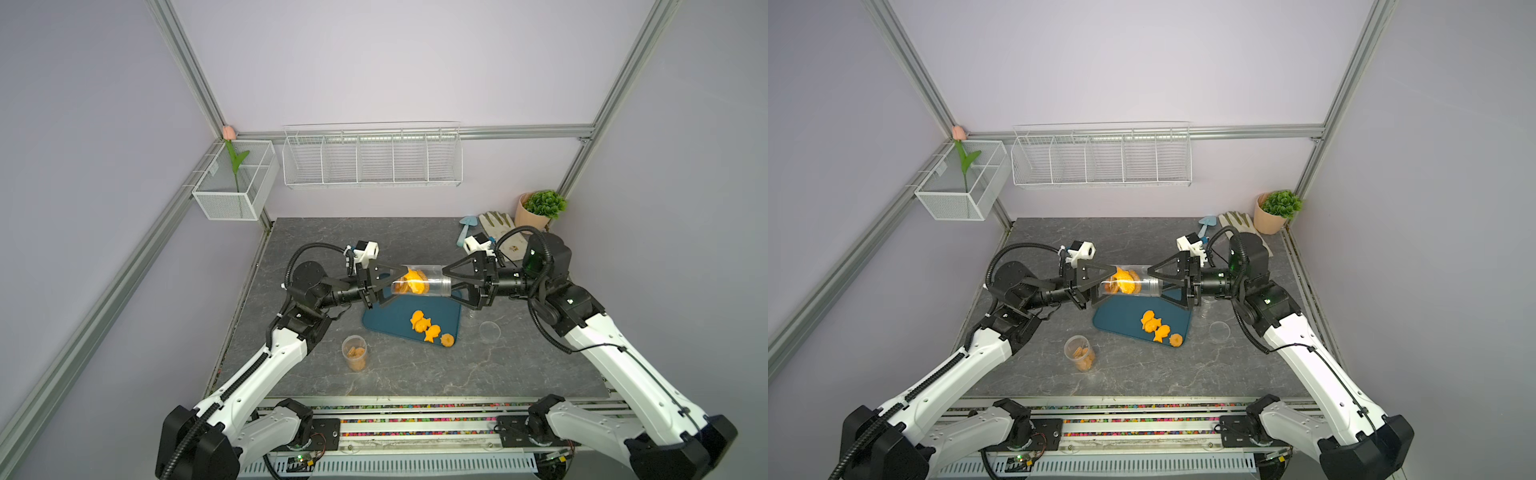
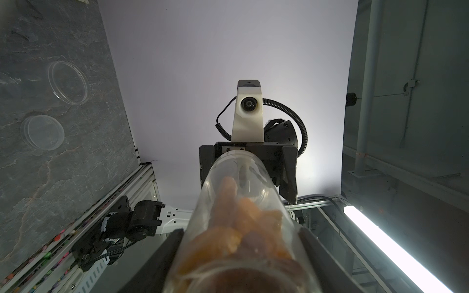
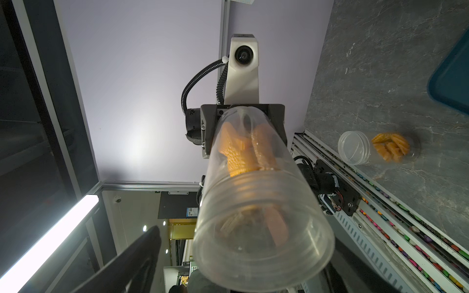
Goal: Pour the cookies out of the jar
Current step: Unscrew the lid from the jar.
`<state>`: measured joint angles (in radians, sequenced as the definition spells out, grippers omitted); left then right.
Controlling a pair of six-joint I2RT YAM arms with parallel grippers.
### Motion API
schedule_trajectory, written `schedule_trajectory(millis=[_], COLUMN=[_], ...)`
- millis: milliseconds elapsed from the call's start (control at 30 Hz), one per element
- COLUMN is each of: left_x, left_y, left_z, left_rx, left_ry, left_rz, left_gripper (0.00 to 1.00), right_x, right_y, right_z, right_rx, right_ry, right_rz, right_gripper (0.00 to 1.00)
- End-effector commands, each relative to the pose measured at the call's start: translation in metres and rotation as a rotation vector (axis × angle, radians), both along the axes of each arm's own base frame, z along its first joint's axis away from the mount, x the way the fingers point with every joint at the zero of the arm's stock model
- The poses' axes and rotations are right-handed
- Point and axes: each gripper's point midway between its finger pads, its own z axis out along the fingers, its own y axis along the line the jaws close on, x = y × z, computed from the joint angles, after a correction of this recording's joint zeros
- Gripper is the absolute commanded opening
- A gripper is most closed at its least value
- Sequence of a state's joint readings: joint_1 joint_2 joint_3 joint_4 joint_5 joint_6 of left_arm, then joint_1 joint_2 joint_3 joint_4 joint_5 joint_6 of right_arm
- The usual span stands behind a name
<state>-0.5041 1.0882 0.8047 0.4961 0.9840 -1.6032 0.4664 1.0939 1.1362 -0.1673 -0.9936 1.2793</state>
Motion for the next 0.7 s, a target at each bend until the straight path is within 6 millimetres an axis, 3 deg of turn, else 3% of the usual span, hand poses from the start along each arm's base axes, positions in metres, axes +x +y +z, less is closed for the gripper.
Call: schedule_trajectory(millis=[0, 167, 533, 667], left_x=[-0.0050, -0.0074, -0.0133, -0.0150], left_y=[0.0042, 0.0050, 0.0106, 0.0118], left_z=[0.0130, 0.0134, 0.0147, 0.0145], left_rx=[-0.022, -0.020, -0.016, -0.014], left_ry=[-0.033, -0.031, -0.031, -0.029], left_rz=[-0.001, -0.009, -0.013, -0.015], left_gripper=[0.66, 0.66, 0.66, 0.66], right_x=[-0.0091, -0.0097, -0.0108, -0.0113], right_y=[-0.0021, -0.0028, -0.0040, -0.0039], right_z=[0.0025, 0.0017, -0.0045, -0.0048], right_rx=[0.010, 0.008, -0.014, -0.017], right_ry=[-0.001, -0.002, -0.014, -0.018], right_rz=[0.019, 0.014, 0.005, 0.004], right_gripper=[0.92, 0.88, 0.66, 0.66])
